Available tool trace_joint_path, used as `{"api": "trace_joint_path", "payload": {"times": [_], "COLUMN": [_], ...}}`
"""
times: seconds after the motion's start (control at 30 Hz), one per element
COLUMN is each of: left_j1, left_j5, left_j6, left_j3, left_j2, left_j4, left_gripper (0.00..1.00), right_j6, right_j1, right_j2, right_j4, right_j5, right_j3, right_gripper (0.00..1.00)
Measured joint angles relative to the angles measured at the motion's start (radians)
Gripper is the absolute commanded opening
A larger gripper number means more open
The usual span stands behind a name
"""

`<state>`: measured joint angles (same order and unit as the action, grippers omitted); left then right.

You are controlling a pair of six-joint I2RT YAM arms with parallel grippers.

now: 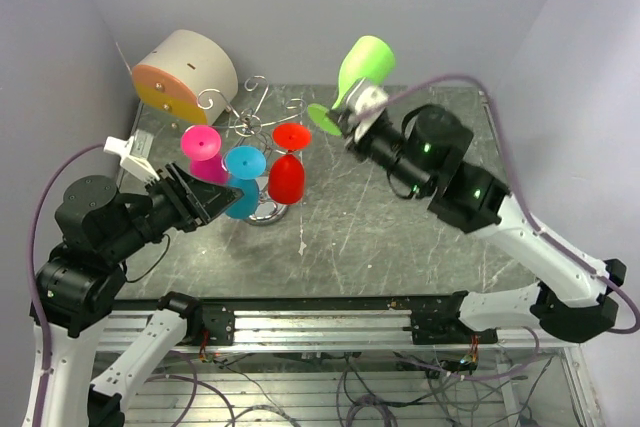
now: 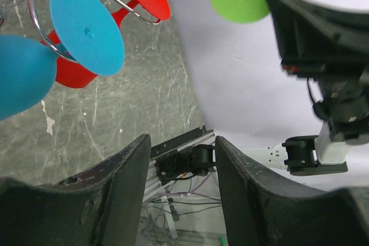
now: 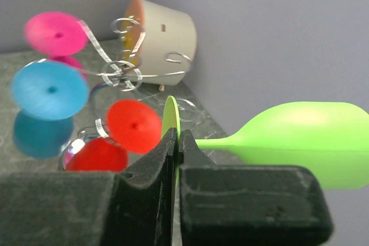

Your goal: Take the wine glass off the wine glass rack

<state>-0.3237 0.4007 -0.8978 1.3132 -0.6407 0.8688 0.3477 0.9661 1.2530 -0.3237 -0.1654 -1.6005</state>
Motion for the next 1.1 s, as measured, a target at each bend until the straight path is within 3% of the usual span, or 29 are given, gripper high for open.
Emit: {"api": "trace_joint_path", "payload": {"times": [0.13, 0.3, 0.5, 0.8, 1.1], "left_j1": [0.0, 0.0, 0.0, 0.0, 0.0], "left_j5": [-0.011, -0.021, -0.019, -0.002, 0.043], "left_j6": [-0.018, -0.077, -0.198, -0.396, -0.466], "left_j3": [0.0, -0.002, -0.028, -0.026, -0.076], "left_j2": [0.013, 0.042, 0.077, 0.16, 0.182], "left_j4": [0.0, -0.004, -0.024, -0.023, -0.043], "left_gripper": [0.59, 0.59, 0.6, 0.6, 0.61], "right_j6": [0.164, 0.301, 0.532, 0.732, 0.77], "right_j1": [0.158, 0.372, 0.723, 0.724, 0.724], "right_j2": [-0.068, -0.101, -0.098, -0.051, -0.052], "right_j4": [0.118, 0.187, 0.361, 0.54, 0.607], "right_j5": [-0.065, -0.188, -0.43, -0.633, -0.651], "right_j3": [0.153, 0.192, 0.335, 0.448, 0.464], "right_gripper": [0.0, 0.0, 0.0, 0.0, 0.0]}}
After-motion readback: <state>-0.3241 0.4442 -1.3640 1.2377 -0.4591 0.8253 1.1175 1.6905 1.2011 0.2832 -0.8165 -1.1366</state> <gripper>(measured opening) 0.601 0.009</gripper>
